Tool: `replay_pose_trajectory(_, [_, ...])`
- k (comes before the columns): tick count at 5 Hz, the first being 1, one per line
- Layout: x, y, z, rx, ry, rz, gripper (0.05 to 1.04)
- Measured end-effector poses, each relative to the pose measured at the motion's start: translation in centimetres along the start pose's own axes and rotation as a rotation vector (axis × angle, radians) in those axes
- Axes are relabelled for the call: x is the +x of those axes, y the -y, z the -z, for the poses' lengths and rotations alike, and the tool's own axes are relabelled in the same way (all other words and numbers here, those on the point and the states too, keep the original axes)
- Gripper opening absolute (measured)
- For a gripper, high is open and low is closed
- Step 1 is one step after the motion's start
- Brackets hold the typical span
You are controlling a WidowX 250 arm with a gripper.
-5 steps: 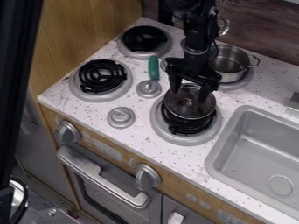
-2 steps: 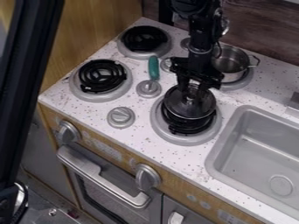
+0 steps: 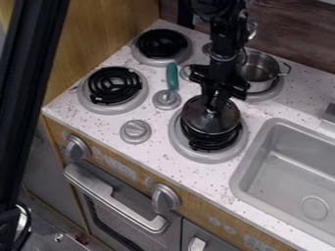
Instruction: Put the pot in the lower left stove.
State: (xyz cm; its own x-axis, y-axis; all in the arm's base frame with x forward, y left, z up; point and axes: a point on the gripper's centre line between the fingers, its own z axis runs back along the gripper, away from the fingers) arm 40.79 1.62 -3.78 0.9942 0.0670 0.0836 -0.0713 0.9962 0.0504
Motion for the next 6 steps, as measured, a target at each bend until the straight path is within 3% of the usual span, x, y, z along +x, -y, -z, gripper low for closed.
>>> replay_pose_trajectory(2, [-0.6,-1.9,-0.3,-0.006,0.001,-0.047,0.243])
replay_pose_trajectory(3, [0.1,-2.5,-1.9,0.014,0.047,-0.038,0.243])
replay_pose_trajectory(4, [0.5,-4.9,-3.6,0.054,0.086,-0.066,0.243])
replay_pose_trajectory(6, [-1.9,-10.6,-3.0,0.069,0.066,-0.210,0.243])
